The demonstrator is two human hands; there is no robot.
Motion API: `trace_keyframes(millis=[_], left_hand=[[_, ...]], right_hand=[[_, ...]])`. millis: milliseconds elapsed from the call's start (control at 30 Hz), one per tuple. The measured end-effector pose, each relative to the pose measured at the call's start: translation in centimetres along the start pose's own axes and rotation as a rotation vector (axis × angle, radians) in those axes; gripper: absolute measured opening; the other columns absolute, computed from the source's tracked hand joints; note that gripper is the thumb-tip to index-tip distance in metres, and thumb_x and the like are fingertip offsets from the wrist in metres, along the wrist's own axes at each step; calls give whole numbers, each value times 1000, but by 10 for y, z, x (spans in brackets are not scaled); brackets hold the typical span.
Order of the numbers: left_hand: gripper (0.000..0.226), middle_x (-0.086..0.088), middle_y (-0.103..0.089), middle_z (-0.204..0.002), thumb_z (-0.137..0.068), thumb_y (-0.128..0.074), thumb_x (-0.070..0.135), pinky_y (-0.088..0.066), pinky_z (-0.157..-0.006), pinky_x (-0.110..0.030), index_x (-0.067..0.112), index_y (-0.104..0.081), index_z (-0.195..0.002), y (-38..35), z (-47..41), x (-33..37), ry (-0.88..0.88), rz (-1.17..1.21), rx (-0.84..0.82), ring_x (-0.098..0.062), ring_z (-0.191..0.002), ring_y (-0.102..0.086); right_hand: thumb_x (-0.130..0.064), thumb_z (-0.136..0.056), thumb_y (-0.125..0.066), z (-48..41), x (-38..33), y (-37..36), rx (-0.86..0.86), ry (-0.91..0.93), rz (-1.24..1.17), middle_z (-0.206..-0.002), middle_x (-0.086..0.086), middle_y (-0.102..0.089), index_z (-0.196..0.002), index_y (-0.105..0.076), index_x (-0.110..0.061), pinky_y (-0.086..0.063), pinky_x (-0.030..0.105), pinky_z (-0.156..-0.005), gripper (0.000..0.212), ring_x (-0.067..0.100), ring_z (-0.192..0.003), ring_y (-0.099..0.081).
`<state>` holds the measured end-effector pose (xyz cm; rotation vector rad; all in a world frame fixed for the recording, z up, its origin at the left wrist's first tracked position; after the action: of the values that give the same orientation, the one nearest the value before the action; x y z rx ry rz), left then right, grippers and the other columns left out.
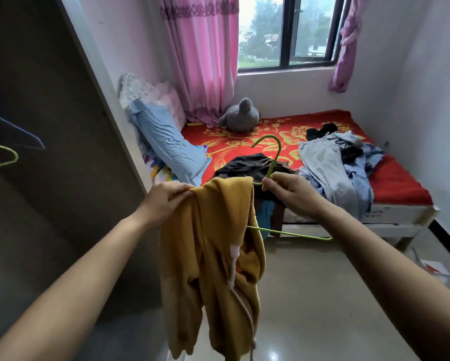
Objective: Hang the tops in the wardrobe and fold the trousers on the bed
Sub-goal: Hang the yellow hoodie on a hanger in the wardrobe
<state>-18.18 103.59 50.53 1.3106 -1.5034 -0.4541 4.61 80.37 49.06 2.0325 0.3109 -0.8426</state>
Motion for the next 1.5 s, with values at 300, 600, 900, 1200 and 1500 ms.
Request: trace_keyframes(millis=[300,600,900,1200,1500], left_hand=[[19,17,-72,-98,-100,-54,21,-47,-84,-11,24,-72,-106,-11,1,44,163,350,-175,-1,-97,-65],[53,2,-59,-109,-75,-39,73,-44,-96,-49,32,-49,-107,-25,-3,55,465,273,-168,-20,-105,-56],[59,11,-60,-112,-63,-72,68,-52,-95,-46,44,-50,-113,-16,-1,45,467,332,339,-17,-106,-61],[40,4,-63,-109,-77,-74,39,-55,-90,-47,31,-57,-113,12,-12,72,291,401,412,-17,-102,-63],[44,6,-66,-98,-62,-71,30,-55,-86,-45,38,-63,-104,24,26,21,388,196,240,-21,-93,-64]], right_hand=[[-26,-104,-51,0,-15,-17,-45,-51,-288,-69,11,-55,-82,-63,0,-42,35,-62,36,14,-66,-51],[-19,-102,-54,2,-32,-50,-24,-49,-371,-87,-6,-69,-107,-66,-21,-47,27,-71,14,3,-76,-62],[-65,-84,-60,48,30,-75,554,-289,-9,-163,9,-4,-157,-15,-14,-4,30,-122,99,11,-151,0],[-70,-62,-80,60,41,-150,-220,-892,-902,-131,4,-64,-129,-58,-13,-50,42,-95,91,23,-120,-60],[-13,-91,-60,2,37,-87,314,-901,-1003,-73,8,-62,-94,-65,-10,-49,25,-49,7,17,-55,-61]])
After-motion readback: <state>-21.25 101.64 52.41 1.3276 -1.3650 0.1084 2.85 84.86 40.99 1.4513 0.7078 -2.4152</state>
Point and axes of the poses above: each hand's wrist, its own z-axis away from the middle knuckle, its own y-axis out of the back of the hand, x = y × z, the point moved 1 cm from there along -z, towards the middle knuckle
